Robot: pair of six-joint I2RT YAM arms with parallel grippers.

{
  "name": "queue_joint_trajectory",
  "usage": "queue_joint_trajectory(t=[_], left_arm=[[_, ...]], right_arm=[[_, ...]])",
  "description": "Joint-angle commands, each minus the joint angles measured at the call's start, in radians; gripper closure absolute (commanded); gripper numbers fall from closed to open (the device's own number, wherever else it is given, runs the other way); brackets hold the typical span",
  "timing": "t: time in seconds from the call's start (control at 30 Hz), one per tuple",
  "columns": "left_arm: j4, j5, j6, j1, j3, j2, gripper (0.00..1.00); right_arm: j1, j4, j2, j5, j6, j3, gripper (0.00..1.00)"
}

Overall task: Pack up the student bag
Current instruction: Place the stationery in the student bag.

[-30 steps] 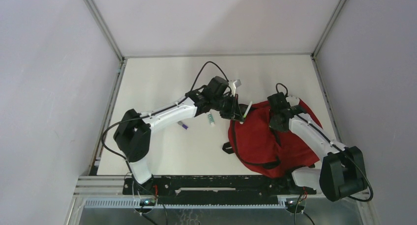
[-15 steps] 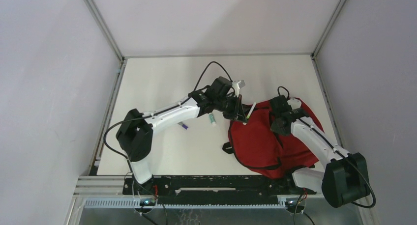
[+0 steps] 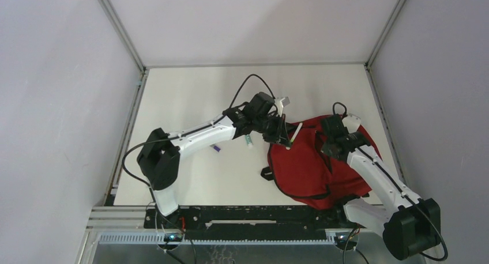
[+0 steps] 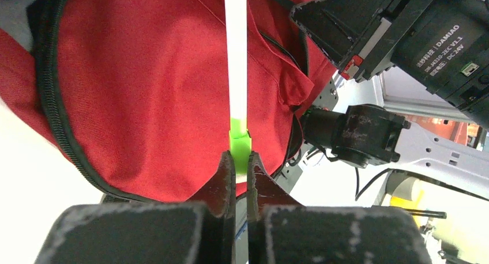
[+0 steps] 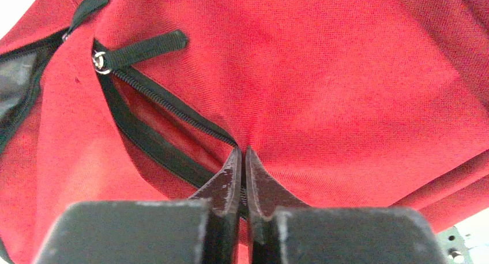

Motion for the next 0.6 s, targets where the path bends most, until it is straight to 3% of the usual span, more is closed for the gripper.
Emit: queue_joint_trajectory(t=[0.0, 0.23, 0.37, 0.47, 0.57], left_arm=[[0.013, 0.04, 0.013, -0.027, 0.082, 0.003, 1.0], [0.018, 0.124, -0.063, -0.074, 0.08, 0.033, 1.0], [0.208, 0.177, -0.241, -0.084, -0.051, 0.028, 1.0], [0.26, 0.265, -0.325, -0.1, -0.038, 0.083, 1.0], [0.42, 0.356, -0.463, -0.114, -0.044, 0.134, 1.0]], right_arm=[[0.005, -0.006, -0.026, 0.024, 0.0, 0.008, 1.0], [-0.001, 0.007, -0.09, -0.045, -0.03, 0.029, 1.0], [-0.004, -0.002, -0.094, -0.065, -0.038, 0.058, 1.0], [-0.003, -0.015, -0.089, -0.063, -0.036, 0.071, 1.0], [0.0, -0.016, -0.1, -0.064, -0.04, 0.075, 1.0]])
